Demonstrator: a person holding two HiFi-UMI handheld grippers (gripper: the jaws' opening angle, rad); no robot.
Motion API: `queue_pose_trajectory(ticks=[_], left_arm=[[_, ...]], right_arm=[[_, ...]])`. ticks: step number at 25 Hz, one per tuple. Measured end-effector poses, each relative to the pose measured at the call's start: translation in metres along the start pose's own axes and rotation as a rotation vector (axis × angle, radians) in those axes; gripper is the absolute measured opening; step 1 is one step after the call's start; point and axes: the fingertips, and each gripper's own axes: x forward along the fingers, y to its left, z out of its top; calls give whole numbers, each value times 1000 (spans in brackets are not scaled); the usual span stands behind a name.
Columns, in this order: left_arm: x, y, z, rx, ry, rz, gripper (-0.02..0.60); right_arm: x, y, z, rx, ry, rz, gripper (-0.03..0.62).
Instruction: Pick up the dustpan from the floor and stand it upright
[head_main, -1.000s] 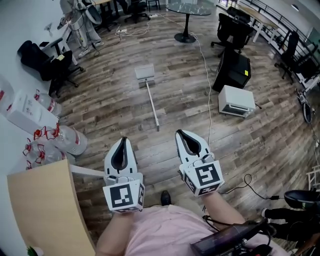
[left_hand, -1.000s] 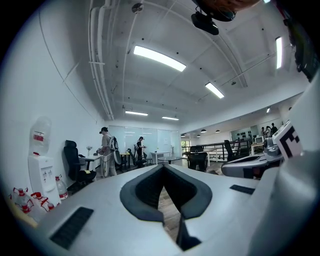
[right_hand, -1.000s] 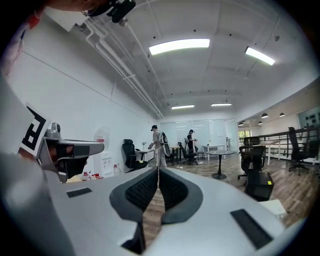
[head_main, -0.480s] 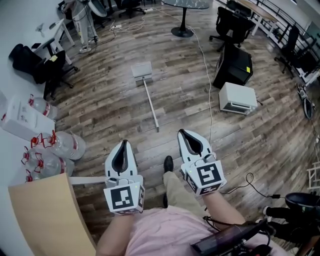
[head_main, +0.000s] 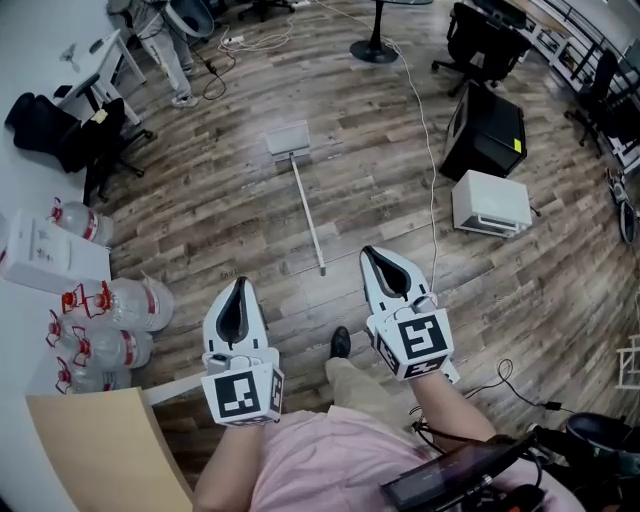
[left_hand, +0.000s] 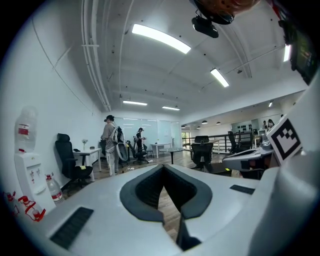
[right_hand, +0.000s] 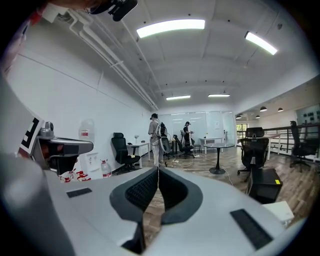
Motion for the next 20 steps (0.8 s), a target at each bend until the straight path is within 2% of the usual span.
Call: queue_pose_trajectory(ticks=[5,13,20], left_arm=[[57,8,9,7,-3,11,9],[115,31,27,32,-34,38,9],[162,52,10,43,-23,26,9]], right_arm=[[53,-25,20,-6,-17,26,6],[113,-46,43,-32,-37,56,6],[162,-60,35,-35,-35,46,8]])
